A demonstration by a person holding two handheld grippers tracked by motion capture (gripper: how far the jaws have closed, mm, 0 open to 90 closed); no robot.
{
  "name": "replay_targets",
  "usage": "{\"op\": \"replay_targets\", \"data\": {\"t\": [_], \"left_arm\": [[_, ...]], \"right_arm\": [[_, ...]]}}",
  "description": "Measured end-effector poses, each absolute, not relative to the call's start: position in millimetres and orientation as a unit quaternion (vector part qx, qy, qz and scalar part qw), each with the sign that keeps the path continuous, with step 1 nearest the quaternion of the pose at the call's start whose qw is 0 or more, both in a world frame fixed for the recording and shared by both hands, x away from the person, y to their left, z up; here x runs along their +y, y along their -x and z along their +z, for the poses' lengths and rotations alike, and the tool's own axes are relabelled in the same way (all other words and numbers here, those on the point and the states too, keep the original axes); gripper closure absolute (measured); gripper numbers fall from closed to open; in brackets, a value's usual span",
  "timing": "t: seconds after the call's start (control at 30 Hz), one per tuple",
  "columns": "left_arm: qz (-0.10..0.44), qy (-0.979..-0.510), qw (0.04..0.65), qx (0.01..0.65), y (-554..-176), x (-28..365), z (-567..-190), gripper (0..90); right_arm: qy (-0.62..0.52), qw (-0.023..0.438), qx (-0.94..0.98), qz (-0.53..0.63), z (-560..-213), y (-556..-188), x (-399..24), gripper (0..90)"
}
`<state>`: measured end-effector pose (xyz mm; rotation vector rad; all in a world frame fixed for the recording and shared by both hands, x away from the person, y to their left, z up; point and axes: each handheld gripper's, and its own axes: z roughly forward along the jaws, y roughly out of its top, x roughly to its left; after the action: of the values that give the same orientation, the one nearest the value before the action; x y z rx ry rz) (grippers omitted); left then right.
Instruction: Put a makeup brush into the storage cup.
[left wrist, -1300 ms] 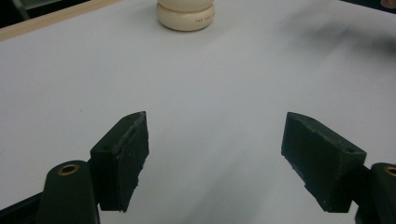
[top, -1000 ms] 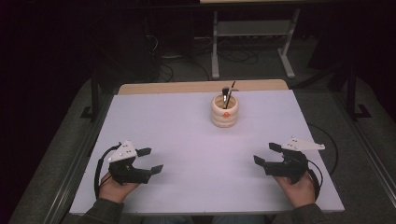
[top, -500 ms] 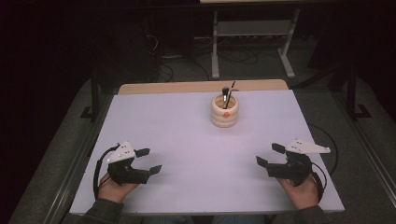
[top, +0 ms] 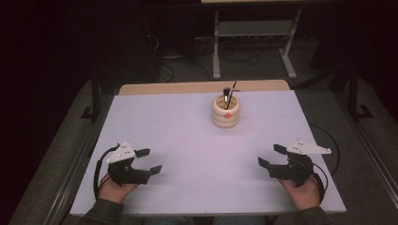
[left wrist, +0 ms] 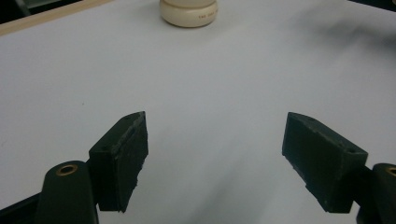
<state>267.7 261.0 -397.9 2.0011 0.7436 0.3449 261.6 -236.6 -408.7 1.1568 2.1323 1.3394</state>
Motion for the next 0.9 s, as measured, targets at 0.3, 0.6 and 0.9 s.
{"op": "replay_targets", "data": {"t": [0.3,0.6,0.9], "left_arm": [[0.14,-0.818,0.469,0.302,-268.6,261.0,-397.8,22.2],[0.141,-0.816,0.471,0.303,-269.2,261.6,-397.5,22.2],[0.142,-0.816,0.472,0.303,-268.9,261.8,-396.9,22.2]], "right_arm": [[-0.41,0.186,0.756,0.476,-408.0,-260.5,-236.4,19.6],[-0.408,0.197,0.753,0.477,-404.0,-260.0,-240.1,19.6],[-0.404,0.202,0.756,0.474,-403.0,-259.2,-239.5,19.7]]}}
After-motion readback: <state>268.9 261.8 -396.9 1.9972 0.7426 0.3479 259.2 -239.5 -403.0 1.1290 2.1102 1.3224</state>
